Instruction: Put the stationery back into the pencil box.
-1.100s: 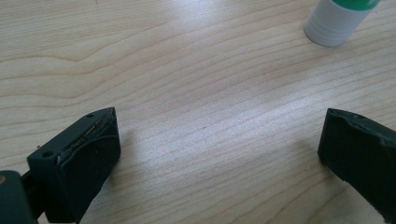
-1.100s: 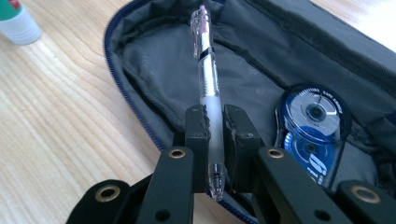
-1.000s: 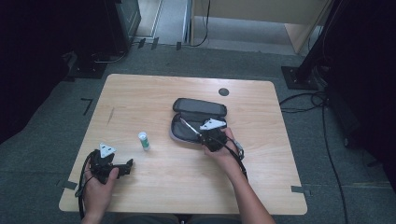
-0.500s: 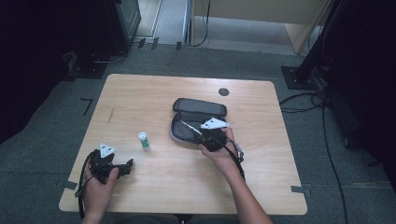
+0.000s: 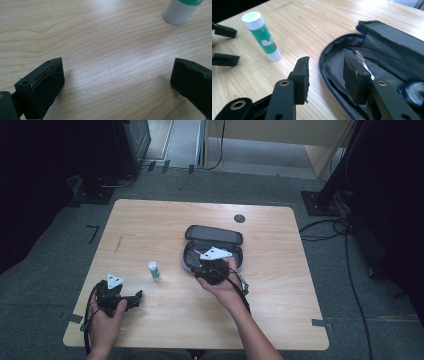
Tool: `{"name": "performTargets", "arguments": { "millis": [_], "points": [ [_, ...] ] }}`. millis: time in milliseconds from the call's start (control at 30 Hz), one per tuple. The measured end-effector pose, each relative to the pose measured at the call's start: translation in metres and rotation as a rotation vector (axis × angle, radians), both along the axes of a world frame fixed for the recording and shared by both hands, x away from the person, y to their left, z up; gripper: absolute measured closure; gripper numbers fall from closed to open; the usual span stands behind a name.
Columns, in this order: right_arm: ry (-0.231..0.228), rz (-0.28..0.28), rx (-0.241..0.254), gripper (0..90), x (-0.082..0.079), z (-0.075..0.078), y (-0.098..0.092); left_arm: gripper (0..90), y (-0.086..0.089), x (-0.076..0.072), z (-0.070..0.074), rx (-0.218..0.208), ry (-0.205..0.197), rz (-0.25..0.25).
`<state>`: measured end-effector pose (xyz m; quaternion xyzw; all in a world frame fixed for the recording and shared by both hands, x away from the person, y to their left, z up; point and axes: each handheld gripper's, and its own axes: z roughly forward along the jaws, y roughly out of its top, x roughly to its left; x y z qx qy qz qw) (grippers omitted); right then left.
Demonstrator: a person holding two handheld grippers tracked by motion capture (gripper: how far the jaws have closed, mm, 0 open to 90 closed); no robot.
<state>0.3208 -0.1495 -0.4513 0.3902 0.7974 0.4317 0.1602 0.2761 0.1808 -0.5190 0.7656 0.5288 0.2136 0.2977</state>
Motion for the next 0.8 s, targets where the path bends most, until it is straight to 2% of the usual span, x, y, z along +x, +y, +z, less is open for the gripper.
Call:
{"name": "performTargets", "arguments": {
  "millis": [800],
  "points": [
    [0.01,0.096,0.034,56.4,-0.002,-0.002,0.059,0.0,0.0,0.0,0.0,0.0,0.0,0.0]
  ]
}}
